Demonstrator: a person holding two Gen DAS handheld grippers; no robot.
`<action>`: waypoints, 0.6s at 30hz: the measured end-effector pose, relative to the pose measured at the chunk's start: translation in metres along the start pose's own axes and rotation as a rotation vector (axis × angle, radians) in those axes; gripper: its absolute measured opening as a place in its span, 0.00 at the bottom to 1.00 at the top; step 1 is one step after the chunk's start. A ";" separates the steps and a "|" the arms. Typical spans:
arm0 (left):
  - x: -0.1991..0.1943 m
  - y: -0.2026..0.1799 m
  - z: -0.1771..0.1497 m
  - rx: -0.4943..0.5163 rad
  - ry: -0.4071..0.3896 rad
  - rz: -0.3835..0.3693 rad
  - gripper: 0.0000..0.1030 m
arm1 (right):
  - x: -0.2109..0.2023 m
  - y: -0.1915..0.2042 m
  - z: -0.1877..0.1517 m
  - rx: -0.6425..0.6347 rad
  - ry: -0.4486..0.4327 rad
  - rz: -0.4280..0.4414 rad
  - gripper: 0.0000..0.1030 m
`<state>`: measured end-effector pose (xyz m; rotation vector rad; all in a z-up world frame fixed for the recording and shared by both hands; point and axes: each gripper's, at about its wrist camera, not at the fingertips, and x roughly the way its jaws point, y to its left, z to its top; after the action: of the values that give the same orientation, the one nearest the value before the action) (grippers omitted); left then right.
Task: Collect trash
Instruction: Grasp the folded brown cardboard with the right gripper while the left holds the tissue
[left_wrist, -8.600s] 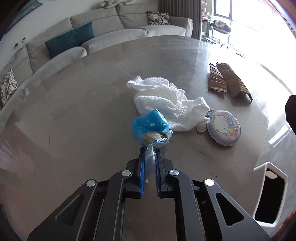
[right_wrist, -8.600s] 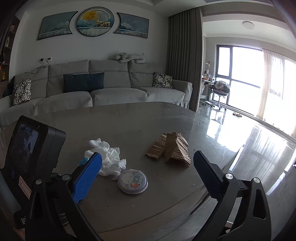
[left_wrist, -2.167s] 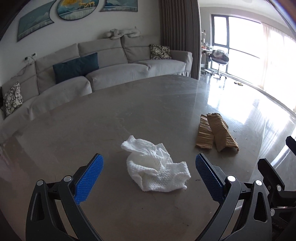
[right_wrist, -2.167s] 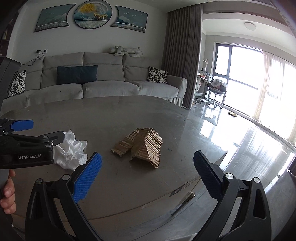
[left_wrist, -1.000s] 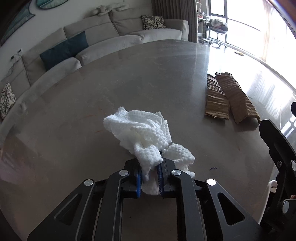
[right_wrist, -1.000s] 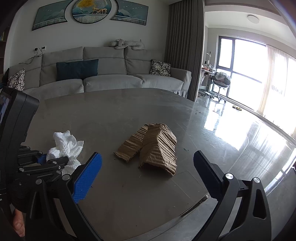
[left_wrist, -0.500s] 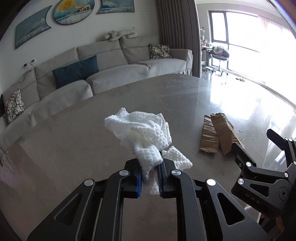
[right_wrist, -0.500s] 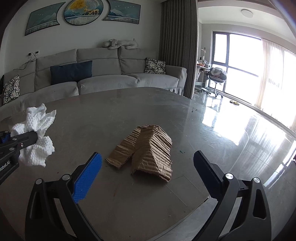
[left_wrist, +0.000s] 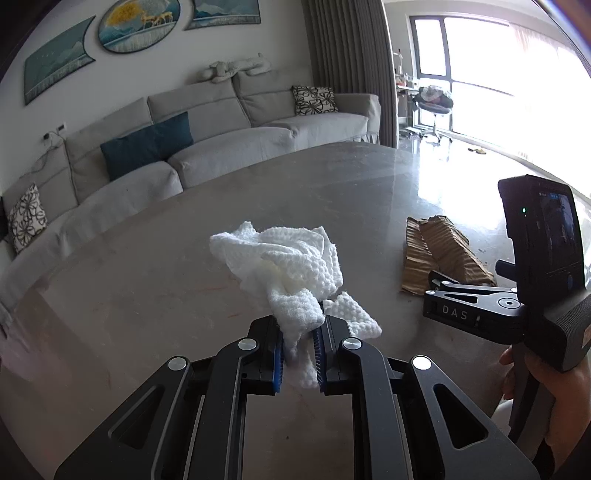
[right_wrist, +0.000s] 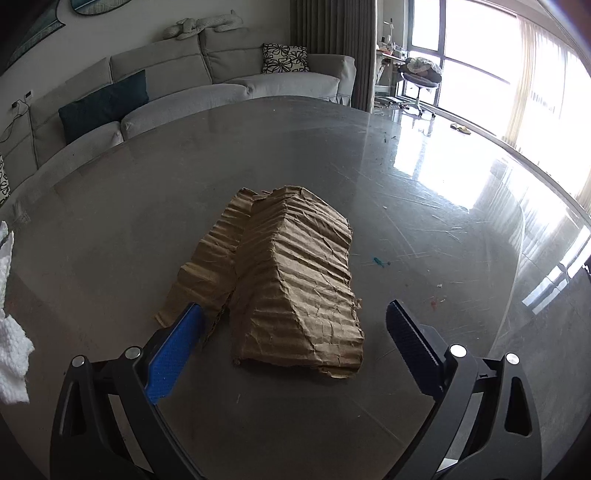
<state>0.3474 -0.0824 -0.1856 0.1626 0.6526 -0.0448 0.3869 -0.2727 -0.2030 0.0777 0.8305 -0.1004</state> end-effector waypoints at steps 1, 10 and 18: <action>0.000 0.000 0.000 0.000 0.001 0.002 0.14 | 0.001 -0.002 0.000 0.010 0.004 0.008 0.94; 0.001 -0.002 -0.002 -0.004 0.004 0.001 0.14 | -0.013 0.011 -0.009 -0.049 -0.028 0.055 0.26; -0.011 -0.006 -0.005 0.002 -0.032 -0.005 0.14 | -0.060 0.026 -0.009 -0.133 -0.148 0.066 0.23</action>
<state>0.3351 -0.0873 -0.1832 0.1617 0.6214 -0.0529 0.3434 -0.2426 -0.1635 -0.0275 0.6838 0.0111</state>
